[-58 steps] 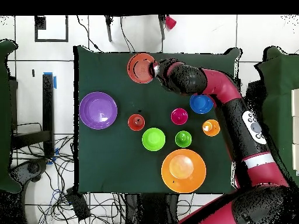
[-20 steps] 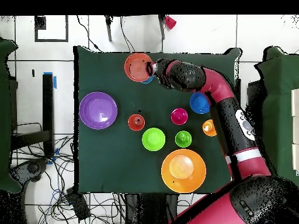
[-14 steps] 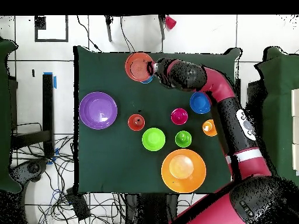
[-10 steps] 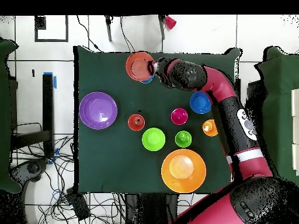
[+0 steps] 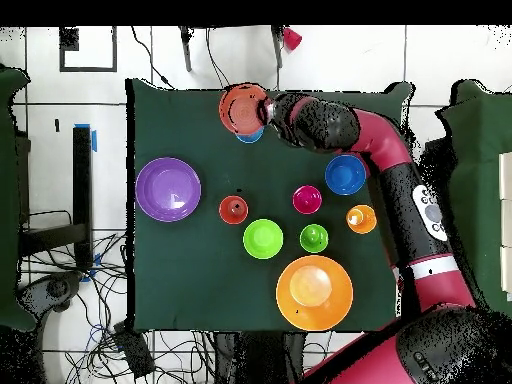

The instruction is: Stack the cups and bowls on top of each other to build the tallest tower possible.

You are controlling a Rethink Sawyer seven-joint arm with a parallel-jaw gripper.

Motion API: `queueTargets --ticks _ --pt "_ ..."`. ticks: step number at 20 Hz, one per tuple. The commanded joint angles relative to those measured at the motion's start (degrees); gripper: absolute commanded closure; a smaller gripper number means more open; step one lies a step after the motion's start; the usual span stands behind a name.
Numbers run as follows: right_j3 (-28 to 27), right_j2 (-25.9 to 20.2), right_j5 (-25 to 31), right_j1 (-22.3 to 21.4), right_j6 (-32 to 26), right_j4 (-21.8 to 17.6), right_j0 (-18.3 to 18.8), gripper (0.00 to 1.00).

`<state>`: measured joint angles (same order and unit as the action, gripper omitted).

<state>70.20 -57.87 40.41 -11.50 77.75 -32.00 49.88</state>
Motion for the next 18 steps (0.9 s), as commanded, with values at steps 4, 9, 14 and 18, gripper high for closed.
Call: queueTargets --ticks 4,9,14,18 --pt "-1.69 4.11 4.84 -1.25 -12.90 -3.09 -1.72 1.00" --pt "-0.83 3.84 4.30 -0.63 -12.90 -2.56 -1.03 1.00" --pt "0.06 3.99 3.22 -0.78 -12.46 -2.97 -0.72 1.00" --pt "0.78 3.05 1.51 -0.57 -14.15 -3.81 -0.41 1.00"
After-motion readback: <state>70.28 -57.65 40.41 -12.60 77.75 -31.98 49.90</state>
